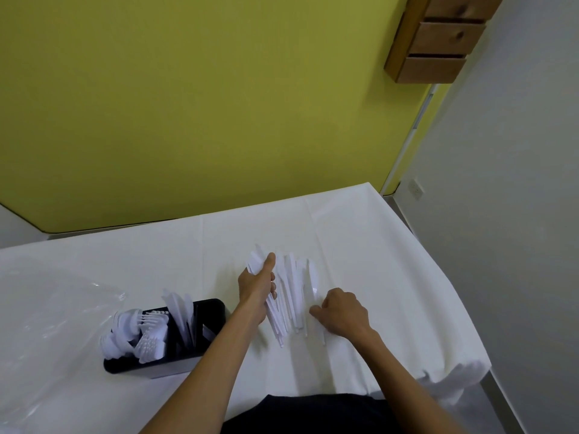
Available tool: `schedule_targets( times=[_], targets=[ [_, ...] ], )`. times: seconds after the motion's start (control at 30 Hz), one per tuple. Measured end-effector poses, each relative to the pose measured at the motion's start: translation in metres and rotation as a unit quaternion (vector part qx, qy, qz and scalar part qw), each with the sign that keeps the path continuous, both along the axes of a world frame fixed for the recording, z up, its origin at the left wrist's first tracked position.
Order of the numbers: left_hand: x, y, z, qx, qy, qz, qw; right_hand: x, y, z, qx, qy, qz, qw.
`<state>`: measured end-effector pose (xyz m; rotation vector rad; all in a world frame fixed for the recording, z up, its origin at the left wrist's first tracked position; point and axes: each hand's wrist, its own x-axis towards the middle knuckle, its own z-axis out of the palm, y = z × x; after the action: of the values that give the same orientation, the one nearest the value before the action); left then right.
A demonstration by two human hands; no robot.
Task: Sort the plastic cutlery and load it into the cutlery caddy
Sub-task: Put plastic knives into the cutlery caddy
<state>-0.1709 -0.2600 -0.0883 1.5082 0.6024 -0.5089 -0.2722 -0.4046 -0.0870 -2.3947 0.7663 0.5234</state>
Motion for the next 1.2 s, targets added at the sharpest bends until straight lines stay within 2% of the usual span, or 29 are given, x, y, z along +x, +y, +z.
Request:
schedule_targets(
  times=[0.17,0.33,0.43,0.53,0.57,0.6,0.67,0.7,0.73,0.8,0.93,1.0,1.2],
  targets=[
    [-0.007,-0.015,0.003,0.025,0.0,-0.076,0.997,-0.002,0.004,0.02,0.03,-0.093,0.018,0.995],
    [-0.011,-0.034,0.015,0.038,-0.037,-0.148,0.988,0.0,0.02,0.039,0.029,-0.123,0.096,0.987],
    [-0.005,-0.039,0.02,0.036,-0.074,-0.095,0.992,-0.001,0.016,0.04,0.07,-0.158,0.076,0.982],
    [0.005,-0.04,0.034,-0.039,-0.078,0.004,0.996,-0.009,0.009,0.037,0.129,-0.214,-0.05,0.967],
    [0.008,-0.04,0.04,-0.085,-0.072,0.037,0.993,-0.01,0.006,0.035,0.179,-0.223,-0.131,0.949],
    [0.01,-0.041,0.047,-0.127,-0.067,0.066,0.987,-0.009,0.002,0.031,0.249,-0.224,-0.221,0.916],
    [0.01,-0.048,0.061,-0.168,-0.074,0.084,0.98,-0.001,-0.004,0.023,0.41,-0.205,-0.369,0.808],
    [0.006,-0.054,0.068,-0.173,-0.083,0.076,0.978,0.004,-0.005,0.022,0.475,-0.2,-0.412,0.752],
    [0.001,-0.061,0.076,-0.174,-0.093,0.065,0.978,0.01,-0.004,0.023,0.523,-0.201,-0.425,0.711],
    [-0.012,-0.072,0.089,-0.167,-0.121,0.038,0.978,0.019,0.005,0.03,0.59,-0.22,-0.404,0.664],
    [-0.019,-0.076,0.104,-0.146,-0.183,0.019,0.972,0.024,0.005,0.044,0.647,-0.243,-0.445,0.57],
    [-0.019,-0.074,0.105,-0.138,-0.187,0.031,0.972,0.026,0.002,0.043,0.654,-0.241,-0.465,0.545],
    [-0.02,-0.072,0.1,-0.128,-0.166,0.075,0.975,0.029,0.007,0.051,0.62,-0.265,-0.456,0.581]
  ],
)
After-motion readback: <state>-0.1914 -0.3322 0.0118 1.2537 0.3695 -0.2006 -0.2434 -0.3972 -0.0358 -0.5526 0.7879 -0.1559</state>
